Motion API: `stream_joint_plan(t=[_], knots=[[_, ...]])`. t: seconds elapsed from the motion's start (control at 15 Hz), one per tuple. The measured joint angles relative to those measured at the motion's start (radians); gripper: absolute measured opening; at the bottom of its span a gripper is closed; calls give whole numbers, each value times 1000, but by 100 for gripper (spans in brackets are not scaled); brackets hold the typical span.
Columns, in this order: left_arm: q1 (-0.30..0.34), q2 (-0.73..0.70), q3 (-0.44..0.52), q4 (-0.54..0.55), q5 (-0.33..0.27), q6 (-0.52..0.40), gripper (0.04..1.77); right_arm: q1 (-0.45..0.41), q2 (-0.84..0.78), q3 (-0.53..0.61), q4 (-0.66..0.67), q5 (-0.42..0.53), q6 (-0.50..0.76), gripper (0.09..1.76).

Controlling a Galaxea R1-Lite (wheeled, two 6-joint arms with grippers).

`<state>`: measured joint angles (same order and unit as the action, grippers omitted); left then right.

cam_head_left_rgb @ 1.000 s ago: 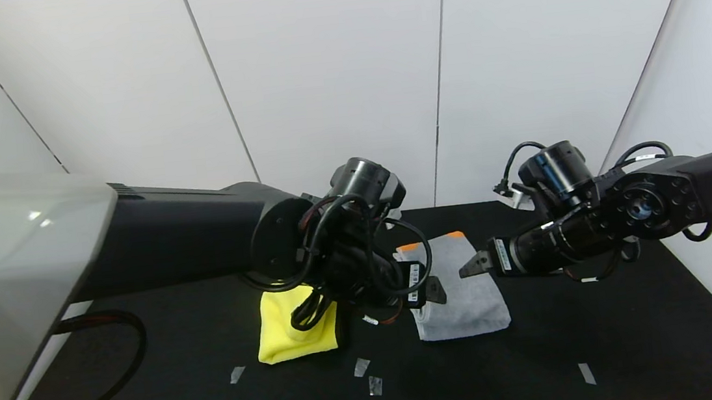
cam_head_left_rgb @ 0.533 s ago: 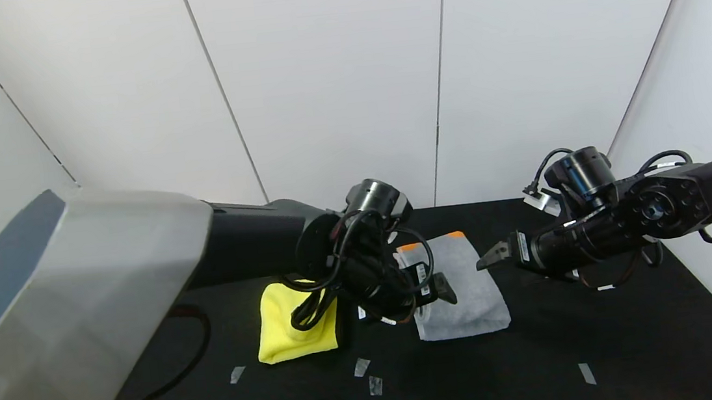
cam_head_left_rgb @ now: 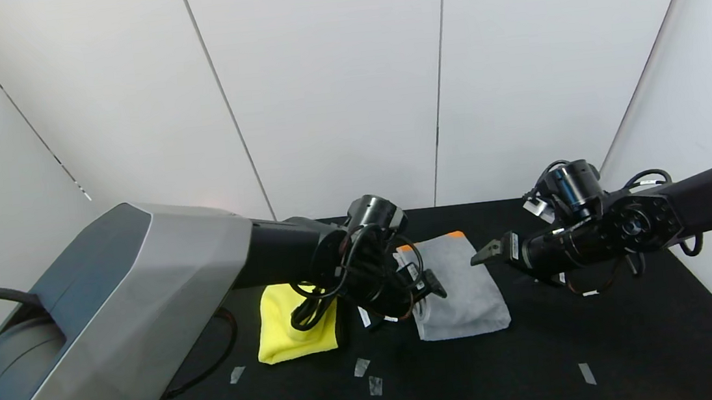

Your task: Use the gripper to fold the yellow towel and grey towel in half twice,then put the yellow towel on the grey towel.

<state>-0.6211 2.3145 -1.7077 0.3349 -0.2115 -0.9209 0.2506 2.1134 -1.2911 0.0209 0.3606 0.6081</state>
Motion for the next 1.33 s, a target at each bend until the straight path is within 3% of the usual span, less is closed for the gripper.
stream_joint_plan(t=[0.87, 1.0, 1.13, 1.33], knots=[[12, 22, 18, -64, -40, -57, 172, 38, 37, 11, 0, -7, 25, 170], [11, 28, 11, -65, -40, -60, 140, 44, 40, 11, 1, -22, 25, 169], [11, 35, 8, -66, -42, -60, 110, 57, 49, 12, 3, -90, 29, 132], [10, 40, 7, -67, -42, -58, 78, 78, 63, 8, 1, -131, 36, 93]])
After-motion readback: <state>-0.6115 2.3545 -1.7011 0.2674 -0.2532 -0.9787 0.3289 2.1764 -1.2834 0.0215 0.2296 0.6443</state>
